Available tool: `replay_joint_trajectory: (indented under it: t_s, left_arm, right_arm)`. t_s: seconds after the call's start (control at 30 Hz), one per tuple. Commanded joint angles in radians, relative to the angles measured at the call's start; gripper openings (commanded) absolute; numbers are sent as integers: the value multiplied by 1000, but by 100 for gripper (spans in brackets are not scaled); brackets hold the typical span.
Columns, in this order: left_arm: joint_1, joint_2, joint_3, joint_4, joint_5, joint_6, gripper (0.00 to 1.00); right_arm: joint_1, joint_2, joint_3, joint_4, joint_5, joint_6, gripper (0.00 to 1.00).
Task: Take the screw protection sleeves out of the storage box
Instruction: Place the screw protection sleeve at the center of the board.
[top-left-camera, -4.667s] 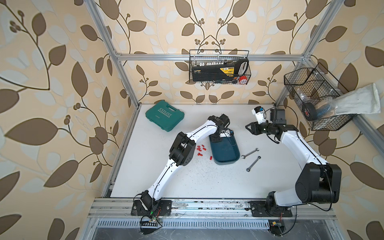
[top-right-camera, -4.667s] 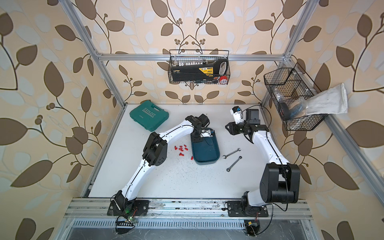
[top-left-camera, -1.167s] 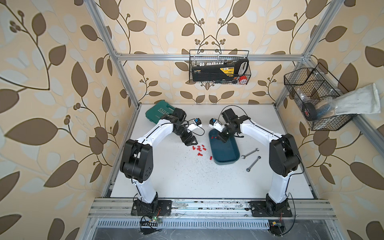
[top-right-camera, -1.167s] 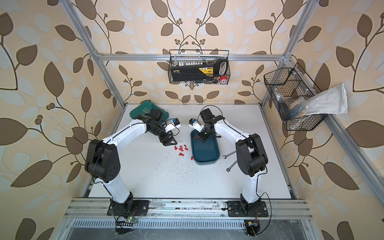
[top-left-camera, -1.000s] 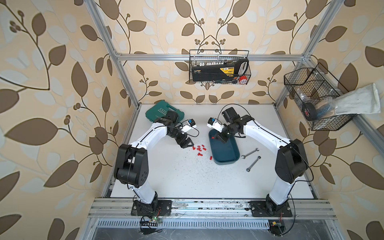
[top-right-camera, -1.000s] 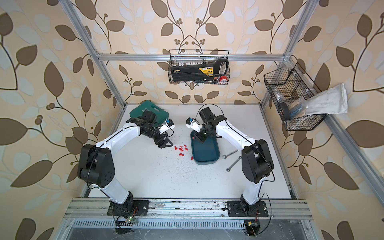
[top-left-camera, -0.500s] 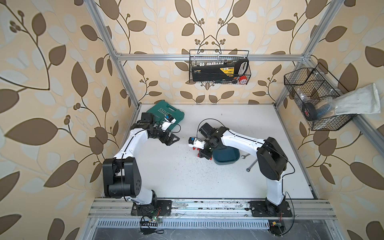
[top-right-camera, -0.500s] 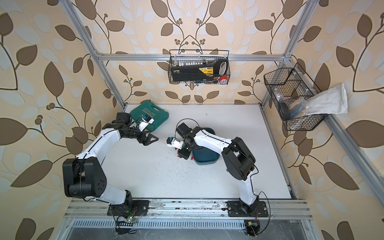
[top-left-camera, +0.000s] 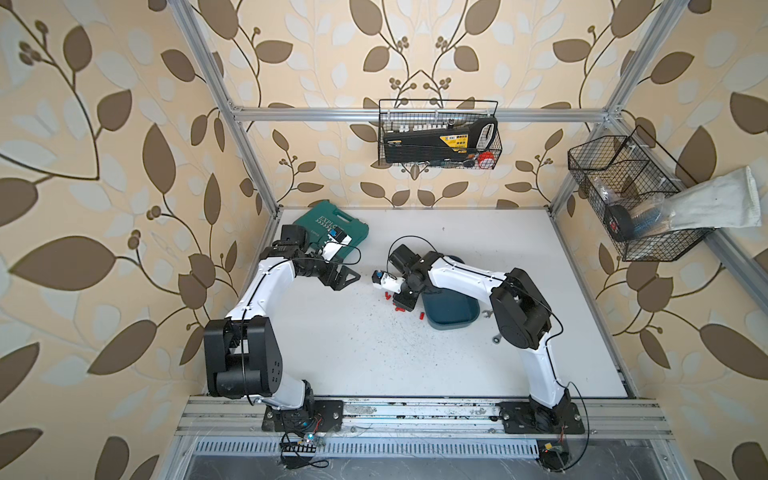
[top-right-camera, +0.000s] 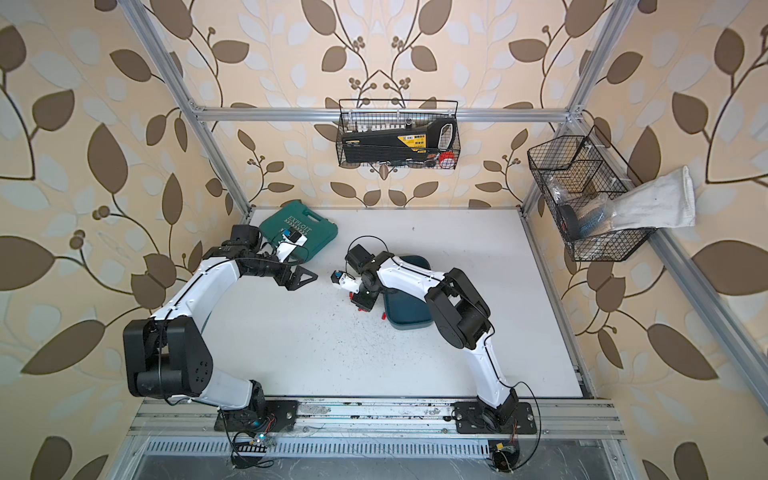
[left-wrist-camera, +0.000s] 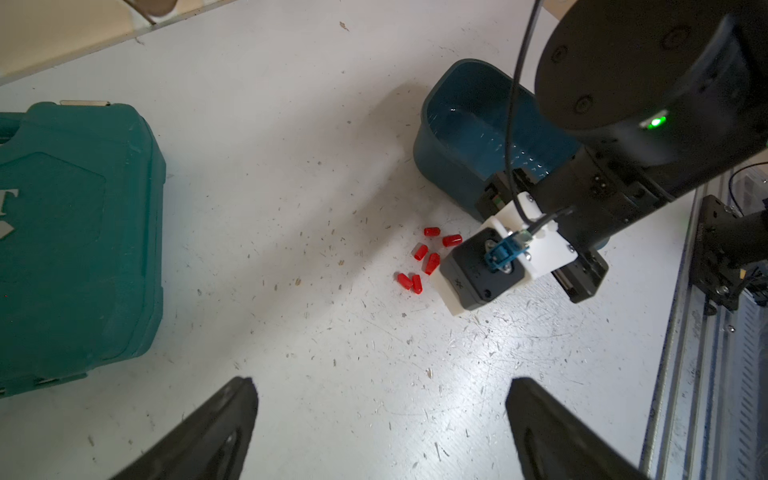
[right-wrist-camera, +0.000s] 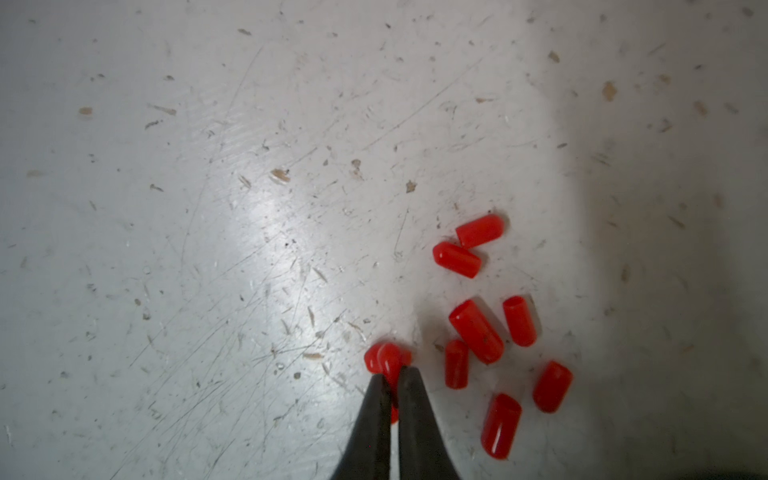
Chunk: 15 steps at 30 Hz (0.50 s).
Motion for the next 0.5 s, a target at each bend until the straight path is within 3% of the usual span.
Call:
replay_joint_trajectory:
  t_s: [0.0,0.13,0.3,0.47]
  left_arm:
    - [2,-7,36,-24,50,-3,99]
    - [2,-4,43,-35,59,-3,99]
    - [2,-4,49,-45,70,-2,99]
    - [0,10,43,-40,143,-13,99]
  right_arm:
    - [-4,41,52,-20,21,2,14]
    - [-5,41,62,-34,19,-7,24]
    - [-17,9,67,-53,20,-13,29]
    - [-58,-108,28,-69,-81,-43,34]
